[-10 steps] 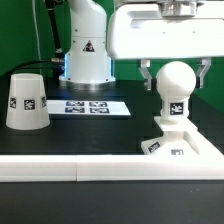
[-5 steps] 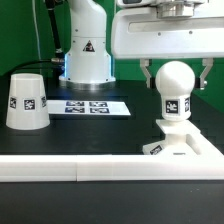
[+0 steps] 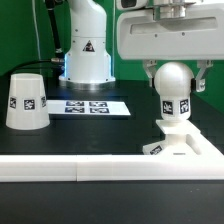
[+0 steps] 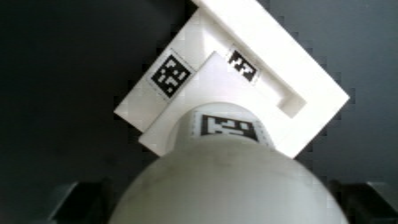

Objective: Assemble lamp

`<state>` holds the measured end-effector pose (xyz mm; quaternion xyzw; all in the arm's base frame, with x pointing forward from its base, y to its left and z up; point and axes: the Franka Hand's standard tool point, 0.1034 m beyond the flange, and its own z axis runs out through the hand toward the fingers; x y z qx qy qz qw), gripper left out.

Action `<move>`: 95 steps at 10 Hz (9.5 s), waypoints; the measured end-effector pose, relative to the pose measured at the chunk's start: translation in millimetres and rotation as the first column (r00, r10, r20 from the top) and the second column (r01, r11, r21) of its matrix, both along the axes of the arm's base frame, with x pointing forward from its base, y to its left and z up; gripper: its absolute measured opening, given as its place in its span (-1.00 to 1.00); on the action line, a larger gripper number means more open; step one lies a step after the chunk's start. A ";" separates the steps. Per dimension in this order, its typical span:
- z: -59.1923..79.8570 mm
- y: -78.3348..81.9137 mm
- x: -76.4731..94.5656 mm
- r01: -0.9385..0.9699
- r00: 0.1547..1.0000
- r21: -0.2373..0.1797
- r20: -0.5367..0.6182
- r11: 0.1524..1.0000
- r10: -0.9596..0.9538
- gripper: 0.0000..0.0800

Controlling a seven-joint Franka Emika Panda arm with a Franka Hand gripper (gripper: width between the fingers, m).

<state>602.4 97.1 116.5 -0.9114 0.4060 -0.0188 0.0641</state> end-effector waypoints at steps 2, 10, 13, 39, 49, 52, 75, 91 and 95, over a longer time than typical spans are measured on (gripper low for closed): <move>0.7 1.7 1.3 -0.139 0.990 -0.032 0.019 0.990 0.140 0.72; 1.4 1.3 2.5 -0.716 0.689 -0.121 0.040 0.688 0.724 0.75; 2.7 4.3 4.2 -0.878 0.449 -0.176 0.012 0.444 0.893 0.75; -6.0 0.1 1.2 -0.899 0.406 -0.186 -0.024 0.395 0.913 0.44; -6.0 5.7 -1.6 -0.249 0.968 -0.061 -0.009 0.967 0.249 0.44; -6.9 8.9 -0.6 0.025 0.999 -0.020 -0.045 0.999 -0.026 0.44; 0.1 10.5 14.5 -0.952 -0.241 -0.171 -0.089 -0.254 0.966 0.75; 0.7 7.0 19.9 -0.969 -0.030 -0.241 -0.085 -0.050 0.996 0.44; 2.0 3.4 24.3 -0.930 0.273 -0.266 -0.031 0.255 0.962 0.44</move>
Offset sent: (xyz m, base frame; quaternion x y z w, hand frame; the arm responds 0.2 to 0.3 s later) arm 0.0070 -0.0048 0.0062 0.0133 0.0437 -0.2974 0.9537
